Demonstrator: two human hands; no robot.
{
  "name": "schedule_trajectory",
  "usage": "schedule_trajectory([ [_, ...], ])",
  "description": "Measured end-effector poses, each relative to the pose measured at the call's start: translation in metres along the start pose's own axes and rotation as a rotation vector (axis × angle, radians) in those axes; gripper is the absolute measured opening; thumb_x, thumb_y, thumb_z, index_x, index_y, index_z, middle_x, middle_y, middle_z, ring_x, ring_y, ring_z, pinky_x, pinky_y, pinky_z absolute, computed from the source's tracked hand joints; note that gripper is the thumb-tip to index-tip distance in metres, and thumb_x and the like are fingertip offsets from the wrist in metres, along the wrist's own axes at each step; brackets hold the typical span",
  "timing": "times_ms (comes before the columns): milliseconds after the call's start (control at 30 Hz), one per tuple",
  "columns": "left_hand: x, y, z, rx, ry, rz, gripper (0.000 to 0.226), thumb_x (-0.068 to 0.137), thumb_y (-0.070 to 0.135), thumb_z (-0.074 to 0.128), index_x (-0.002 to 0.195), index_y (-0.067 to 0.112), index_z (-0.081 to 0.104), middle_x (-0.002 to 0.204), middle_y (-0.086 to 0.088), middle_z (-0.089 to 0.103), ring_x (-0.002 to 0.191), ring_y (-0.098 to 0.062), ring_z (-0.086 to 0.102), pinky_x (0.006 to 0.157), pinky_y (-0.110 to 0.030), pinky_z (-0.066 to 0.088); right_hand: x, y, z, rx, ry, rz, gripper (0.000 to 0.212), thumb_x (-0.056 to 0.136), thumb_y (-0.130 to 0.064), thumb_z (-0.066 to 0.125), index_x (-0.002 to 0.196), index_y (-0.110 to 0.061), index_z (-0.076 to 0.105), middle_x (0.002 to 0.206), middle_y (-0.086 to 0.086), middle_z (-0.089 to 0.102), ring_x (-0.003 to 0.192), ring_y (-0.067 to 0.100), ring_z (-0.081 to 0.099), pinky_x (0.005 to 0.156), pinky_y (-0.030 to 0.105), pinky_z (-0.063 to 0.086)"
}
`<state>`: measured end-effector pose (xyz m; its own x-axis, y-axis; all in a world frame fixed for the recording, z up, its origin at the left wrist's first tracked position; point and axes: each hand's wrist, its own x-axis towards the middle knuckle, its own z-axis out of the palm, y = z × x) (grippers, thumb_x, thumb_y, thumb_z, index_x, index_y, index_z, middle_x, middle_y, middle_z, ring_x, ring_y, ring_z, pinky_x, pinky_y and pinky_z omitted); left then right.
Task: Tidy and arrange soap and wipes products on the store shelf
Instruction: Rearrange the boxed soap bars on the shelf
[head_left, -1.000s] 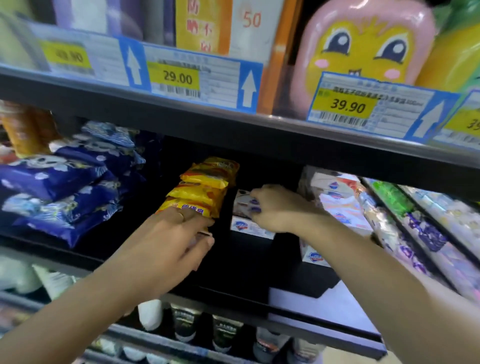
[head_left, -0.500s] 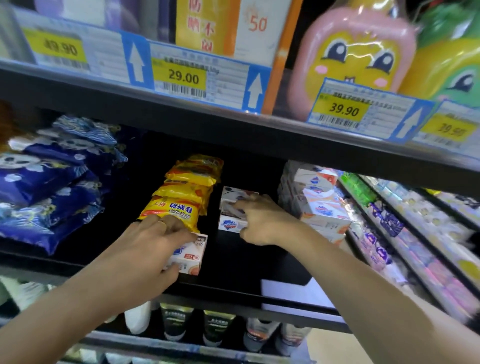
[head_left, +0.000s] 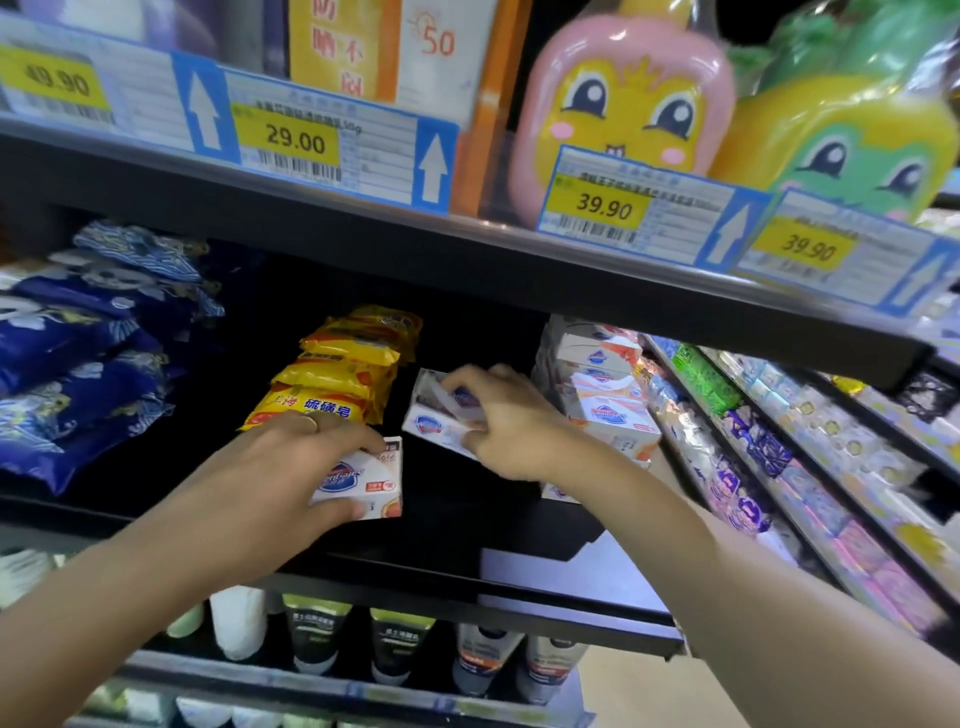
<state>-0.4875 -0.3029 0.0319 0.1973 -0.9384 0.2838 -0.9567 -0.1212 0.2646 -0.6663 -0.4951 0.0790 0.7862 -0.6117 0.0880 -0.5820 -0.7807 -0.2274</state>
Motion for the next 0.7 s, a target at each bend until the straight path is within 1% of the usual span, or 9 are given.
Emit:
schedule_trajectory([
  [167, 0.013, 0.031, -0.012, -0.089, 0.077, 0.068, 0.059, 0.089, 0.051, 0.075, 0.138, 0.058, 0.043, 0.12, 0.037, 0.043, 0.112, 0.007, 0.037, 0.091, -0.023, 0.044, -0.018, -0.003, -0.053, 0.201, 0.187, -0.029, 0.043, 0.093, -0.029, 0.068, 0.134, -0.032, 0.056, 0.132, 0.001, 0.061, 0.118, 0.022, 0.061, 0.098, 0.036, 0.053],
  [233, 0.023, 0.048, -0.019, -0.111, 0.124, 0.097, 0.058, 0.089, 0.051, 0.072, 0.139, 0.058, 0.043, 0.125, 0.028, 0.049, 0.119, -0.001, 0.041, 0.097, -0.032, 0.047, -0.025, 0.008, -0.074, 0.133, 0.124, 0.035, 0.03, 0.098, -0.045, 0.059, 0.128, -0.04, 0.057, 0.129, -0.002, 0.067, 0.111, 0.022, 0.066, 0.094, 0.041, 0.056],
  [267, 0.029, 0.058, -0.023, -0.112, 0.155, 0.107, 0.058, 0.088, 0.052, 0.071, 0.139, 0.057, 0.043, 0.123, 0.023, 0.051, 0.12, -0.005, 0.044, 0.097, -0.034, 0.047, -0.025, 0.02, -0.081, 0.103, 0.066, 0.078, 0.036, 0.102, -0.048, 0.053, 0.138, -0.041, 0.055, 0.136, -0.004, 0.064, 0.118, 0.021, 0.063, 0.102, 0.043, 0.052],
  [333, 0.043, 0.08, -0.027, -0.094, 0.198, 0.124, 0.059, 0.089, 0.054, 0.067, 0.143, 0.055, 0.044, 0.123, 0.017, 0.056, 0.121, -0.013, 0.048, 0.098, -0.034, 0.046, -0.022, 0.047, -0.092, 0.184, -0.034, 0.15, 0.045, 0.11, -0.037, 0.043, 0.151, -0.021, 0.048, 0.153, 0.007, 0.051, 0.139, 0.026, 0.049, 0.117, 0.043, 0.038],
  [400, 0.059, 0.1, -0.026, -0.057, 0.201, 0.16, 0.059, 0.092, 0.052, 0.067, 0.147, 0.05, 0.045, 0.138, 0.017, 0.059, 0.127, -0.015, 0.05, 0.104, -0.034, 0.047, -0.019, 0.075, -0.098, 0.241, -0.064, 0.256, 0.047, 0.112, -0.018, 0.038, 0.146, 0.013, 0.043, 0.151, 0.037, 0.042, 0.142, 0.048, 0.04, 0.116, 0.041, 0.036],
  [467, 0.071, 0.116, -0.024, -0.032, 0.192, 0.192, 0.057, 0.094, 0.051, 0.067, 0.147, 0.048, 0.046, 0.145, 0.02, 0.056, 0.132, -0.013, 0.048, 0.107, -0.032, 0.046, -0.02, 0.093, -0.102, 0.246, -0.085, 0.339, 0.045, 0.111, -0.007, 0.036, 0.14, 0.028, 0.035, 0.146, 0.05, 0.033, 0.14, 0.059, 0.03, 0.115, 0.048, 0.035],
  [533, 0.079, 0.126, -0.02, -0.02, 0.175, 0.205, 0.057, 0.096, 0.051, 0.067, 0.148, 0.049, 0.043, 0.147, 0.022, 0.053, 0.134, -0.012, 0.045, 0.105, -0.03, 0.044, -0.024, 0.105, -0.098, 0.193, -0.1, 0.381, 0.04, 0.11, -0.005, 0.038, 0.142, 0.019, 0.041, 0.147, 0.037, 0.046, 0.136, 0.052, 0.044, 0.109, 0.039, 0.042],
  [600, 0.084, 0.133, -0.015, -0.011, 0.163, 0.215, 0.056, 0.096, 0.051, 0.066, 0.147, 0.05, 0.041, 0.148, 0.02, 0.051, 0.134, -0.012, 0.043, 0.103, -0.029, 0.041, -0.028, 0.109, -0.095, 0.064, -0.037, 0.326, 0.034, 0.11, -0.012, 0.043, 0.141, -0.001, 0.052, 0.136, 0.01, 0.059, 0.113, 0.027, 0.058, 0.083, 0.019, 0.05],
  [700, 0.095, 0.142, -0.009, -0.019, 0.155, 0.218, 0.055, 0.098, 0.05, 0.064, 0.147, 0.051, 0.04, 0.148, 0.018, 0.048, 0.134, -0.012, 0.04, 0.101, -0.027, 0.037, -0.028, 0.116, -0.09, 0.071, -0.023, 0.312, 0.031, 0.109, -0.023, 0.047, 0.135, -0.01, 0.058, 0.122, 0.007, 0.063, 0.103, 0.02, 0.057, 0.086, 0.028, 0.045],
])
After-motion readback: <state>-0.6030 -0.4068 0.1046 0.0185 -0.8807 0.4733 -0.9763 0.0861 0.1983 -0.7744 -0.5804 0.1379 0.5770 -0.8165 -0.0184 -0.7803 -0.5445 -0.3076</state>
